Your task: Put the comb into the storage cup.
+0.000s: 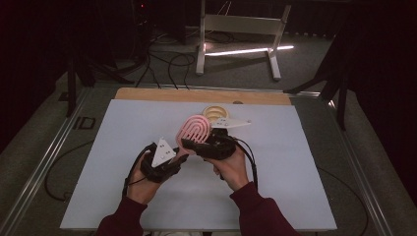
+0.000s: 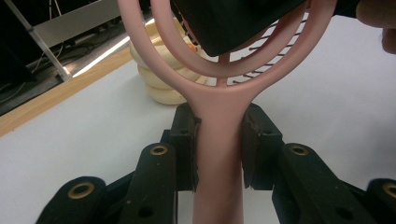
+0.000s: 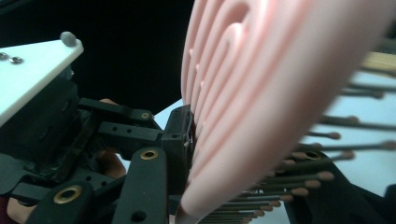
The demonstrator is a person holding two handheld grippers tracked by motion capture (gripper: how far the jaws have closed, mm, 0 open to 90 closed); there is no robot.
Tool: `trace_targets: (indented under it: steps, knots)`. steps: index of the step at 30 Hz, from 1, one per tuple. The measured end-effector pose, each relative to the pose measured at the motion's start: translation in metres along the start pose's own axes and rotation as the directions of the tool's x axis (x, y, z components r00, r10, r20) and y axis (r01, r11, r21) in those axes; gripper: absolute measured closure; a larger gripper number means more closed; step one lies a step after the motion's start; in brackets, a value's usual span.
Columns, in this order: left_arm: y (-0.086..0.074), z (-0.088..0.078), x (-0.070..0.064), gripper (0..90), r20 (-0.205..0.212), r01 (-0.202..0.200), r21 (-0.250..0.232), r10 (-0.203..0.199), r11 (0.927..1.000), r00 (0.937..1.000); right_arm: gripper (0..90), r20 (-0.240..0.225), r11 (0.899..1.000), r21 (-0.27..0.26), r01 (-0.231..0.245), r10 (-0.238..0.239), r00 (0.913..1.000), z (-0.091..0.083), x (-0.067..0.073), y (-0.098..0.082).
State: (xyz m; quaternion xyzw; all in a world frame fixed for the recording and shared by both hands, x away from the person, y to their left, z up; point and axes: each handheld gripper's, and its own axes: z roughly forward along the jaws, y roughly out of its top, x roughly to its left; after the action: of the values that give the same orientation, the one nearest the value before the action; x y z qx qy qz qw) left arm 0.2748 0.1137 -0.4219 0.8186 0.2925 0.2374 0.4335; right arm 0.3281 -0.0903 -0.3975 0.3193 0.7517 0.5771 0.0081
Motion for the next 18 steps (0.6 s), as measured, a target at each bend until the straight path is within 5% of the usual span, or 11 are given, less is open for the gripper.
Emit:
trace_targets:
  steps: [10,18]
  knots:
    - [0.0005,-0.0026,0.0023,69.1,0.013,0.008,-0.013,-0.008,0.9999,0.9999,64.2,-0.015,0.999,-0.014,-0.035,0.035,0.9993,-0.0003,0.0015,0.0009]
    - [-0.0002,-0.0038,0.0064,46.0,0.020,0.049,-0.032,-0.049,0.9983,0.9986,64.3,-0.008,0.999,-0.028,-0.034,0.033,0.9994,-0.0010,0.0015,0.0005]
